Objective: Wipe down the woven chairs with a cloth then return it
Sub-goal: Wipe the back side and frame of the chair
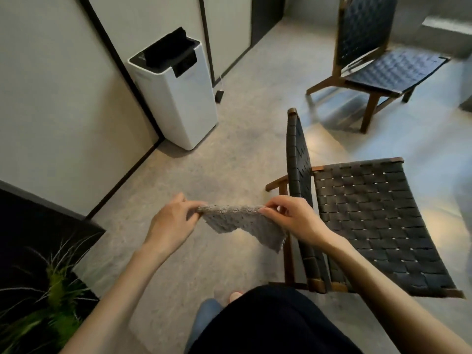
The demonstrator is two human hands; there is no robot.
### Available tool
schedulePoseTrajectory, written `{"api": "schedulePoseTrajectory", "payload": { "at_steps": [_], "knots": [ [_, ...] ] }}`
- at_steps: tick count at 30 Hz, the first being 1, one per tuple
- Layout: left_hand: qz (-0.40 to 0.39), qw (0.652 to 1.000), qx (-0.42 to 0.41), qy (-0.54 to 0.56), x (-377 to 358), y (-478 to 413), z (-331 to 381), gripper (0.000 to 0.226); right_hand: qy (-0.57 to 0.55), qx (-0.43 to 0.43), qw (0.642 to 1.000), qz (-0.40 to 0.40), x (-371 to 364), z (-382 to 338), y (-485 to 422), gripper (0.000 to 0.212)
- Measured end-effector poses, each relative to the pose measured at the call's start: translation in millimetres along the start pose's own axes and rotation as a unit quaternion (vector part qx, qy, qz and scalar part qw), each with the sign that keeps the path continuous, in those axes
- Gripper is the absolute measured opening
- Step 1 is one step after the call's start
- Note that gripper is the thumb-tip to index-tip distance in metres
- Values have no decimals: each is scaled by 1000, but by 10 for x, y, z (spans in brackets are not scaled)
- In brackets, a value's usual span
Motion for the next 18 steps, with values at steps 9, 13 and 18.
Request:
{"api": "schedulePoseTrajectory", "payload": {
  "at_steps": [9,13,18],
  "knots": [
    [-46,990,-130,-44,118,-1602,-216,17,-23,-146,980,132,-104,140,-721,15],
    [-119,965,-228,-55,154,-2311,-186,13,-61,-225,944,232,-224,86,-901,25],
    [-189,916,-343,-80,232,-2974,-2,12,-77,-315,885,333,-427,-2,-1094,20]
  ]
}}
Point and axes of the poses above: each hand's wrist, its own y-axis away from the middle knuckle, its own x-axis out of the back of the hand, z = x × y, the point moved 2 cm from there along -y, towards the middle knuckle, and after that the axes turned 7 degrees about -y, right-handed, at the moved point
